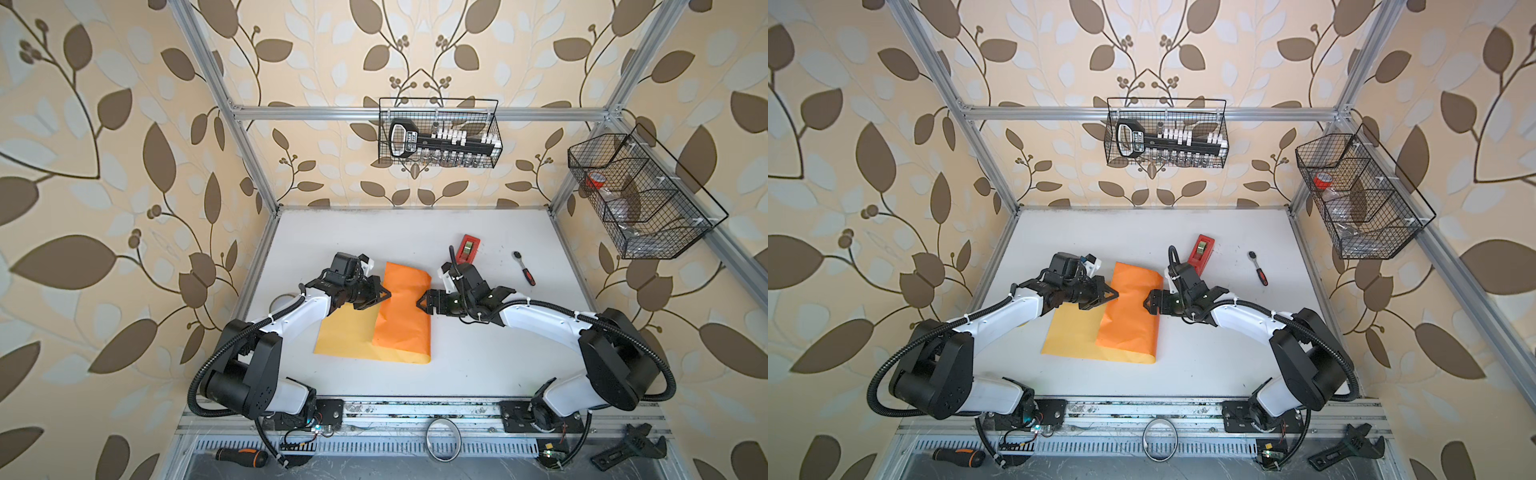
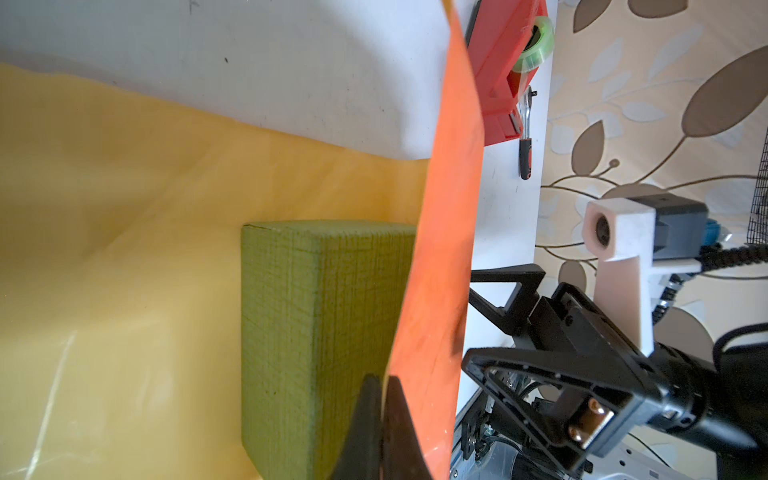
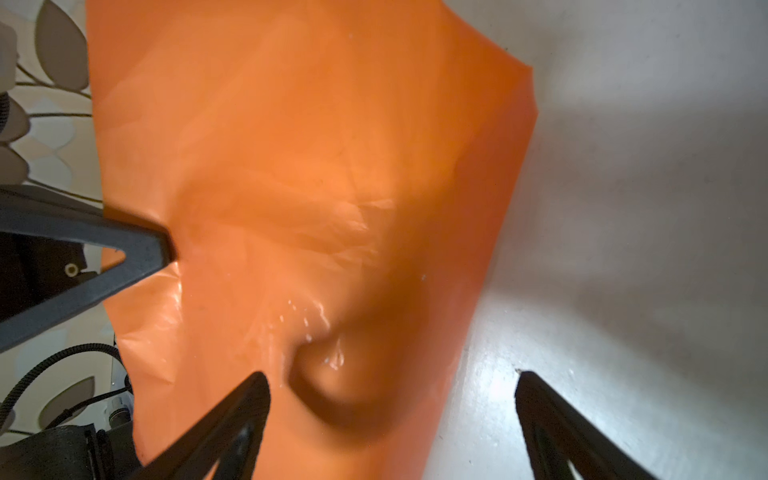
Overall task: Wrap the gift box in paper
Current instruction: 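Hold the paper flap down over the box top with both grippers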
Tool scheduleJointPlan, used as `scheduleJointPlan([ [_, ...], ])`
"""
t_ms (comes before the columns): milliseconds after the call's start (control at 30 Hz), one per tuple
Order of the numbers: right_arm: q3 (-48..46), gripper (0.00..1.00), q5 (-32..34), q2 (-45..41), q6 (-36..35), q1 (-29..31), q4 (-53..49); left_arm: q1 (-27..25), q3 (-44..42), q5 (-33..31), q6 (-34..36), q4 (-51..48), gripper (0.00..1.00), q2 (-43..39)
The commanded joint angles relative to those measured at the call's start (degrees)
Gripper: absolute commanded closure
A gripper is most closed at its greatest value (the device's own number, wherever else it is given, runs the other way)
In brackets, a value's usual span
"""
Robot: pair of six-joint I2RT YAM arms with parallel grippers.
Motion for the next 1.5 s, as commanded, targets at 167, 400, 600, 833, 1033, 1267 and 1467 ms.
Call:
scheduleJointPlan([
  [167,2.2,0.07,-0.8,2.9,0.1,0.9,0.2,0.6,-0.5,-1.8,0.1,1.2,1.00,-1.9],
  [400,2.1,0.07,-0.3,5.0,-0.6,1.0,0.3,0.6,-1.4,-4.3,0.8,0.1,1.00,-2.5],
  [600,1.4,0.07,0.0,6.3,-0.9,1.6,0.2,0.6,-2.4,-7.1,1.3,-1.1,0.96,-3.7],
  [833,0.5,0.07,0.1,7.0,-0.9,1.9,0.4,0.6,-2.1,-9.9,1.6,-3.2,0.56,-5.1],
  [1033,0.5,0.08,0.3,7.2,-0.8,2.0,0.5,0.5,-0.6,-7.1,1.6,-3.5,0.44,-1.7],
  [1267,0.5,0.08,0.2,7.1,-1.0,2.0,0.5,0.0,-0.4,-0.4,0.0,-1.2,0.49,1.7],
  [1467,1.1,0.08,-0.3,7.4,-1.6,1.7,0.4,-1.6,-2.3,1.3,-1.9,-0.4,0.59,3.3],
])
